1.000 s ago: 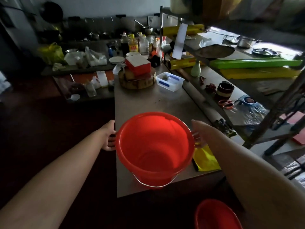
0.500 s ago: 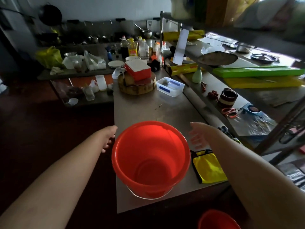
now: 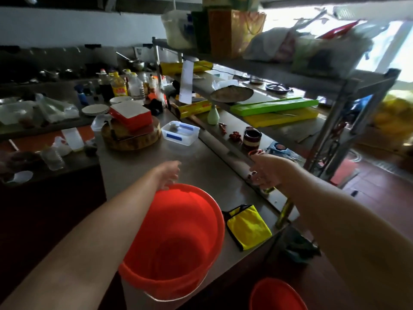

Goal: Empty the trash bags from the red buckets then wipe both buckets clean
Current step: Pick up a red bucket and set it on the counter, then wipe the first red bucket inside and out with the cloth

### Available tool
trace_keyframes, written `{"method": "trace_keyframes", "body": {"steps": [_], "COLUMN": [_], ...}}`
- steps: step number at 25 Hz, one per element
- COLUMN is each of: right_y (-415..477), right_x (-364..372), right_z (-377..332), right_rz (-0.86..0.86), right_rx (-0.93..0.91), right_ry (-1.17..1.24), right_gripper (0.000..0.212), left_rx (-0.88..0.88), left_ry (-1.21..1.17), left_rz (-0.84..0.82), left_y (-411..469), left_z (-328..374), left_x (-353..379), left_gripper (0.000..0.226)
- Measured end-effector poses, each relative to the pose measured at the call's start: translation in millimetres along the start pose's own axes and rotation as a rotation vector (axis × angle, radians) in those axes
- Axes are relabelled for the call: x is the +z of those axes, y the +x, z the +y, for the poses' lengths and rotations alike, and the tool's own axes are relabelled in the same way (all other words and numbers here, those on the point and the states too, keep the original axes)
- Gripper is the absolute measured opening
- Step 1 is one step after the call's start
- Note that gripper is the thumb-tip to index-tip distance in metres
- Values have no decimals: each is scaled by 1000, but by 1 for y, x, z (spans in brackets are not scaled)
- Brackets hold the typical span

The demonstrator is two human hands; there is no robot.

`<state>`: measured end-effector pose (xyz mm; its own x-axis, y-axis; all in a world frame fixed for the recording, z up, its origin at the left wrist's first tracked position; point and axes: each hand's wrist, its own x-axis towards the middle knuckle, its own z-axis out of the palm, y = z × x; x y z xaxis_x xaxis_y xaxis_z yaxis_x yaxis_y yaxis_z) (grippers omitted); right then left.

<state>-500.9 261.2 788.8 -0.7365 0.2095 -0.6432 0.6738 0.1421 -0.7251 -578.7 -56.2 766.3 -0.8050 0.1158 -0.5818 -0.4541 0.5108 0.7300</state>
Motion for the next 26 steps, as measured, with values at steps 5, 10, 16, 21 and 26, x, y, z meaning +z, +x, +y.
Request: {"method": "trace_keyframes", "body": {"steps": [5, 10, 16, 21, 26], "right_y": [5, 25, 58, 108, 158], "right_x": [-65, -100, -113, -105, -85], "right_z": [15, 22, 55, 102, 158], "right_rz": [-16, -6, -111, -129, -124], "right_rx": [-82, -82, -90, -141, 10], "right_ry": [33, -91, -131, -306, -298], "right_gripper": [43, 41, 27, 20, 24], "left_rx": [89, 120, 58, -86, -204], "left_ry": [21, 46, -78, -196, -223], "left_rz": [-187, -218, -127, -11, 63], "left_y": [-2, 8, 29, 48, 79], "left_z": [52, 87, 77, 34, -23], "left_x": [83, 156, 241, 304, 337], "left_gripper": [51, 51, 27, 28, 30]}}
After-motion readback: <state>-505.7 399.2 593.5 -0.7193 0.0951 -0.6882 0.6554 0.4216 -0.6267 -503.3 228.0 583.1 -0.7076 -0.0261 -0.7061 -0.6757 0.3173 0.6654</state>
